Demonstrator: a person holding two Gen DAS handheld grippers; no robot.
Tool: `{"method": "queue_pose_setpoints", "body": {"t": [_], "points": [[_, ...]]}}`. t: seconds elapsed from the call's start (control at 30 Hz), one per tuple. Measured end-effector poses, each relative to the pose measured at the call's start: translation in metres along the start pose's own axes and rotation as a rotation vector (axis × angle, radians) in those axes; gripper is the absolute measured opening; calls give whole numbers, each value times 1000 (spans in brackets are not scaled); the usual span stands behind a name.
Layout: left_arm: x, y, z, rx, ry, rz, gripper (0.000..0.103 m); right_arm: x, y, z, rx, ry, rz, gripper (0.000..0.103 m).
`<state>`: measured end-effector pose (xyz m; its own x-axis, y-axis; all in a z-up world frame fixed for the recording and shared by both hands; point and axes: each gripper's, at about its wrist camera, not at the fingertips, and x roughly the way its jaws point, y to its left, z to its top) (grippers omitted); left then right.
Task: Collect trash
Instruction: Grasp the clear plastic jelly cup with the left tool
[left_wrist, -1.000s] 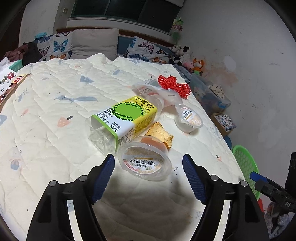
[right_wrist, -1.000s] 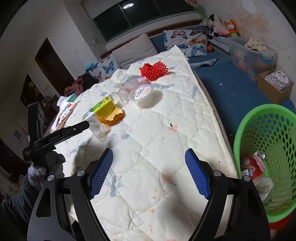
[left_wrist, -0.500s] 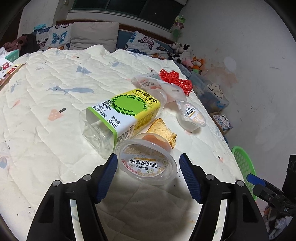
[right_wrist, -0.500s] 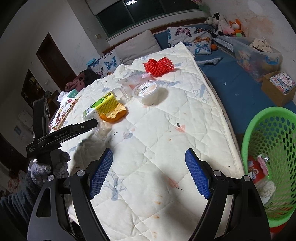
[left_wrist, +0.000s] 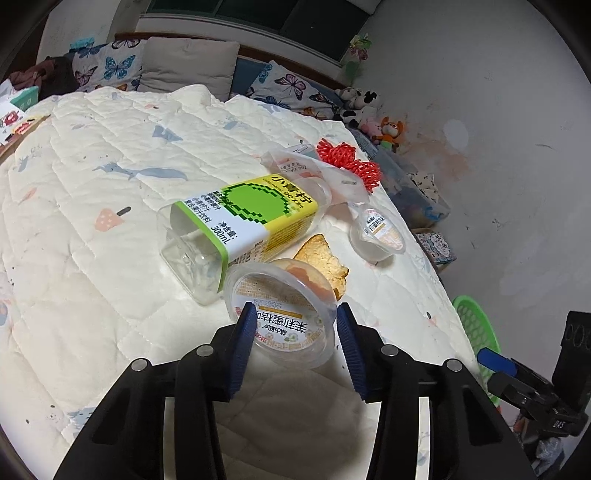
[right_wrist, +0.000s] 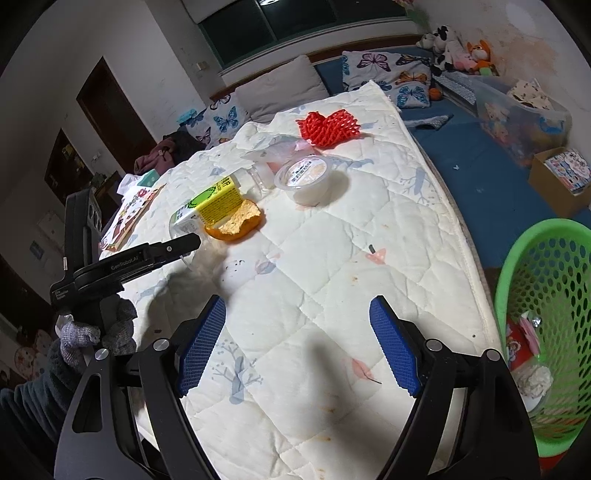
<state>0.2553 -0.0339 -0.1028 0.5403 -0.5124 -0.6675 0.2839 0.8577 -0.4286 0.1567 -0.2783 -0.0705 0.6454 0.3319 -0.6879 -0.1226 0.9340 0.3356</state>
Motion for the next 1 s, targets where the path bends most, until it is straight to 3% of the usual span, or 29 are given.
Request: {"method": "queue_pose_setpoints", "body": {"t": [0.4, 0.43, 0.5, 0.67, 1.0], "points": [[-9, -6, -5, 27, 2, -6, 38, 7, 7, 0, -11, 11, 17, 80], [-10, -7, -6, 38, 0, 2, 39, 7, 7, 0, -12, 11, 17, 80], [-10, -8, -7, 52, 9, 13, 53, 7, 7, 0, -10, 11, 19, 80], [-7, -3, -4, 58, 24, 13, 68, 7, 8, -1, -5, 10, 26, 80], [6, 3, 1, 92, 70, -14, 76, 10, 6, 0, 4, 14, 35, 80]]}}
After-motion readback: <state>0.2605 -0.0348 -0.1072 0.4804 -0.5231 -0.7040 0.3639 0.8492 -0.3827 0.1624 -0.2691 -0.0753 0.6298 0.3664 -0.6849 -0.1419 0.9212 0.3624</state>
